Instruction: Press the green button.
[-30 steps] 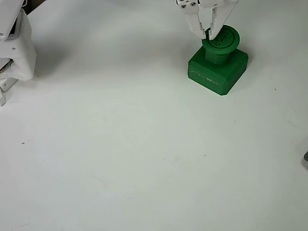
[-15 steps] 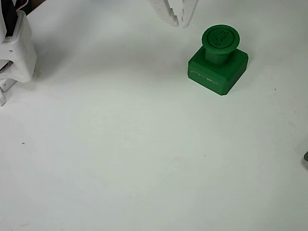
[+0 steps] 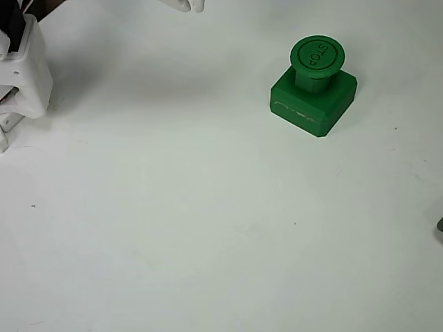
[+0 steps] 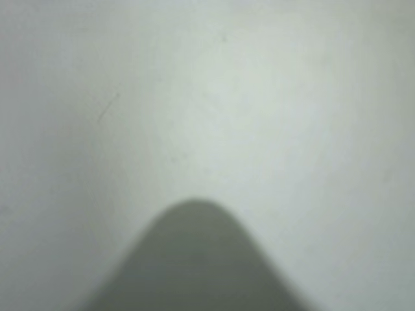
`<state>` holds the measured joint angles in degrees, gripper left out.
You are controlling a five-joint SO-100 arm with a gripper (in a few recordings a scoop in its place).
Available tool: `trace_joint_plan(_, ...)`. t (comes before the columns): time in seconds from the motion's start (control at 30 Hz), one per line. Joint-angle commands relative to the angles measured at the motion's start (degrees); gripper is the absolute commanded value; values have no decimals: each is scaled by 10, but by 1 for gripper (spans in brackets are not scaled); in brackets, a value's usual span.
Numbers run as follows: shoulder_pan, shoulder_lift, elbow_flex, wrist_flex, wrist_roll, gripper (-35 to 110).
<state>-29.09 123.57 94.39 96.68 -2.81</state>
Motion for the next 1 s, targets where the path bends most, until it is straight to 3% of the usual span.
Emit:
trace_joint_plan(0.0,2,83,44,-28,-28,0)
trace_joint_plan(0.73,96,447,425,-196,-80,0)
trace_joint_plan(0.97,119,657,576,-234,-93,0)
